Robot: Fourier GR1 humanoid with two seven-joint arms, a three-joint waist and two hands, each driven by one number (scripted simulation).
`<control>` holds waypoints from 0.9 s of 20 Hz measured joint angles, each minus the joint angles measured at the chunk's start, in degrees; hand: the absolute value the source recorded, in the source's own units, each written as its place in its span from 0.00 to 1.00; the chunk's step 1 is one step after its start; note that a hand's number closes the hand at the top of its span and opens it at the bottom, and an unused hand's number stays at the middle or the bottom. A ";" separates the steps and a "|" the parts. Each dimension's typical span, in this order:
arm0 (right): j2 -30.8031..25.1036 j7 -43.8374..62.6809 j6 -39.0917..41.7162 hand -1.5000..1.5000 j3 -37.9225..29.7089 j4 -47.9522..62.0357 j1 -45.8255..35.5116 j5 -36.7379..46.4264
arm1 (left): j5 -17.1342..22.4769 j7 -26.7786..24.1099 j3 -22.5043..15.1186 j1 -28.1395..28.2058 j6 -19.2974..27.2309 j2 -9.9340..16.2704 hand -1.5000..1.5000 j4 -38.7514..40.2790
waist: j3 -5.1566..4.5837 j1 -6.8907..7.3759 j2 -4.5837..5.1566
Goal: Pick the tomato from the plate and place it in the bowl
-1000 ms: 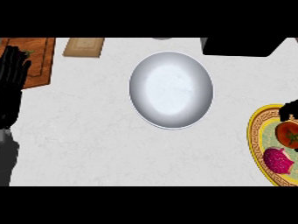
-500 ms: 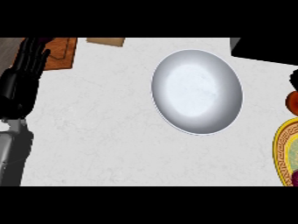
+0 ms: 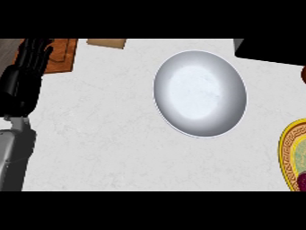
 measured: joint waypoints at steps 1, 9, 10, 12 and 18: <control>-0.31 -0.37 0.19 1.00 -0.37 0.93 -1.17 -0.78 | 0.01 -0.02 0.04 0.19 -0.13 0.11 0.50 0.06 | -0.02 -0.04 -0.09; -0.65 -2.59 2.29 1.00 -2.72 6.31 -10.75 -8.19 | -0.45 -0.39 0.44 0.62 0.53 0.04 0.50 0.89 | -0.15 -1.42 -0.93; -0.67 -2.73 2.84 1.00 -2.85 7.04 -11.70 -9.10 | -0.55 -0.35 0.51 0.71 0.73 0.03 0.50 0.92 | -0.17 -1.70 -1.08; -0.15 -2.67 4.21 1.00 -3.05 8.51 -13.69 -10.96 | -0.50 -0.24 0.79 0.96 0.71 0.26 0.50 1.07 | -0.21 -2.06 -1.39; 2.16 -1.22 8.75 1.00 -1.65 12.32 -19.73 -14.36 | -0.43 0.00 1.39 1.11 0.75 0.65 0.50 1.95 | -0.35 -3.19 -1.92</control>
